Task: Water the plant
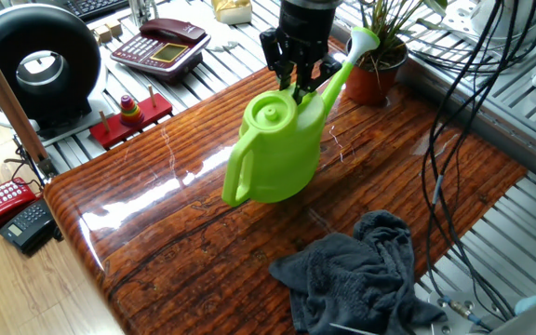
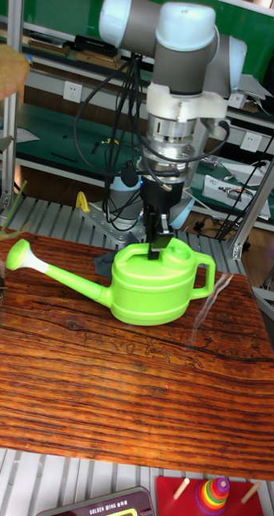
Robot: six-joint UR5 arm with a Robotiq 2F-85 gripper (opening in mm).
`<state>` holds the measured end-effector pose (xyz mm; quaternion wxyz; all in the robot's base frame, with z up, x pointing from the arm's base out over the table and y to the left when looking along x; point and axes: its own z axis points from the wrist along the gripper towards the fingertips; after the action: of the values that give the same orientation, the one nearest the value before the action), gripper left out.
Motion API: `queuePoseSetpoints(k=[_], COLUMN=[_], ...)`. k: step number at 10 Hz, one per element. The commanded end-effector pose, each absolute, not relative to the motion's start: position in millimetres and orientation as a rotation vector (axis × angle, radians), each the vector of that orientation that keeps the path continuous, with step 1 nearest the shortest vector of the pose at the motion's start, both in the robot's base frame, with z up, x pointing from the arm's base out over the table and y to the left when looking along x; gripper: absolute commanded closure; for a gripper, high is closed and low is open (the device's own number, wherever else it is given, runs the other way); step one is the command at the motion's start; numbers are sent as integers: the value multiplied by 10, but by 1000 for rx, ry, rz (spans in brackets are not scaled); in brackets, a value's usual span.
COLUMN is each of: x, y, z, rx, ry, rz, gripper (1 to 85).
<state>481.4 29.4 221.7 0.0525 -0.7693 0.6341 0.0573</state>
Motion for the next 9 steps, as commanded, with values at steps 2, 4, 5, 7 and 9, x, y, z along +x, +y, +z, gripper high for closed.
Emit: queuePoseSetpoints(k=[2,4,5,7,9], x=[4784,4786,4782,4787,4785], y=[311,328,322,305,224], z=[2219,2224,2221,2214,2188], rx=[-2296,-2287,-2288,-2279,-2281], ry=[1883,1879,1876,1876,1897], rz=[226,233,234,231,209], gripper=[847,847,847,847,847])
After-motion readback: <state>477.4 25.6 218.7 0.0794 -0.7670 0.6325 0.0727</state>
